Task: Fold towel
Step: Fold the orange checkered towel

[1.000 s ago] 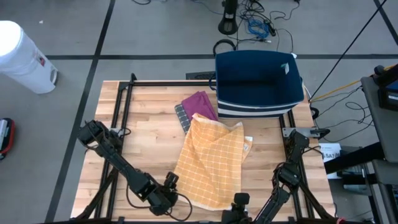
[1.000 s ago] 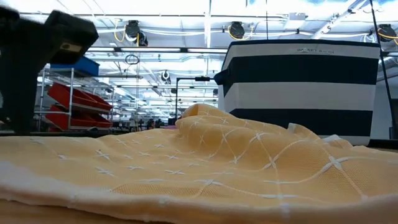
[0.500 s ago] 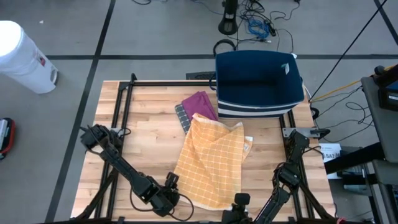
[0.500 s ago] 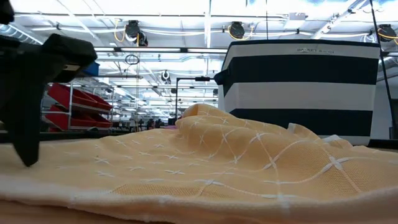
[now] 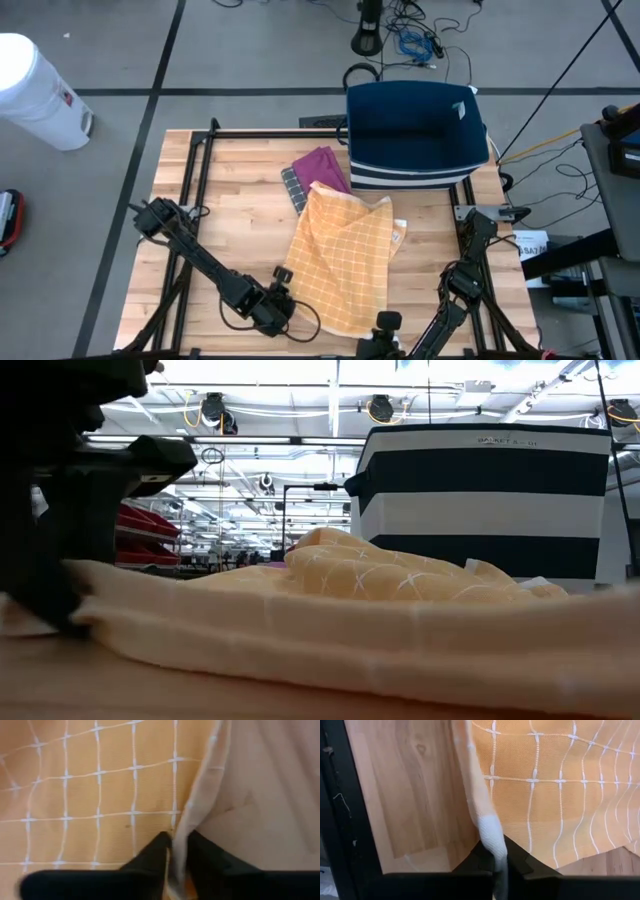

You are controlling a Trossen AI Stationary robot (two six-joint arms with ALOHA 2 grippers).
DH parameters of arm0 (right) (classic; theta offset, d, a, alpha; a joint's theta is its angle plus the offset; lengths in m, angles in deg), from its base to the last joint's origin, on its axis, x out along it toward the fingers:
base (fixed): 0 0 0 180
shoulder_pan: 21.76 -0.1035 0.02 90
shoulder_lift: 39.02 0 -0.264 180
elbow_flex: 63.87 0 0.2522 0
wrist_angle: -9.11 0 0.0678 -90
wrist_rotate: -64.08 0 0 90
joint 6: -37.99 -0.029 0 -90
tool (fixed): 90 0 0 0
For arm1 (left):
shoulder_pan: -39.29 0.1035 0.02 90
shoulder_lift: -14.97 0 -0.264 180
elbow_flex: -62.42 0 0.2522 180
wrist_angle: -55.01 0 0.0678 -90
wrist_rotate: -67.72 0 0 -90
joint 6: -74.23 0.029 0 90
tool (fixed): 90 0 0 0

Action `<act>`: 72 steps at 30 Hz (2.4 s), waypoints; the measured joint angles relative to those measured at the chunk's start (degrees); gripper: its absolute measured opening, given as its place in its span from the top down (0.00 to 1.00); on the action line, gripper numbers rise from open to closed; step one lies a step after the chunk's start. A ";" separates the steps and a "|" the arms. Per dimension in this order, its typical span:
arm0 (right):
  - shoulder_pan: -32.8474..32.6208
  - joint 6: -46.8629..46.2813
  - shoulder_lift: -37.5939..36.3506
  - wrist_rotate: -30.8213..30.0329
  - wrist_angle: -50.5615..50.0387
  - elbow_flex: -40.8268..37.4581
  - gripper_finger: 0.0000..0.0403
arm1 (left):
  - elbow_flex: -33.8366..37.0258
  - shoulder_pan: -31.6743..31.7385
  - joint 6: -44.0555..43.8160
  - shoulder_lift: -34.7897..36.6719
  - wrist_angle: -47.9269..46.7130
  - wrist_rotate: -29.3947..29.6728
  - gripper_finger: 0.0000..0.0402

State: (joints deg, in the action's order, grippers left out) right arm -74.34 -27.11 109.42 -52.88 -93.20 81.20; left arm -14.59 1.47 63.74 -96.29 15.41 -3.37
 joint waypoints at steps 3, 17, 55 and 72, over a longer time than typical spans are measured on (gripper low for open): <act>0.00 -0.02 0.00 -0.02 0.02 0.00 1.00 | 0.16 -0.03 1.77 -0.13 -0.81 3.05 0.95; 0.52 -1.03 -2.16 -7.23 -1.42 0.02 1.00 | 0.60 -2.46 -0.34 5.85 -9.98 20.68 0.99; 1.96 64.47 -52.19 -25.46 36.05 0.09 1.00 | -31.66 -2.62 33.18 46.12 -14.18 8.31 1.00; 4.68 59.96 -54.70 -36.77 23.83 0.06 1.00 | -31.69 4.11 32.72 42.54 -17.59 28.44 0.99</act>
State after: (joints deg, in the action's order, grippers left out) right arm -69.66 32.86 54.72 -89.65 -69.37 81.26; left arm -46.27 5.58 96.47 -53.75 -2.18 25.07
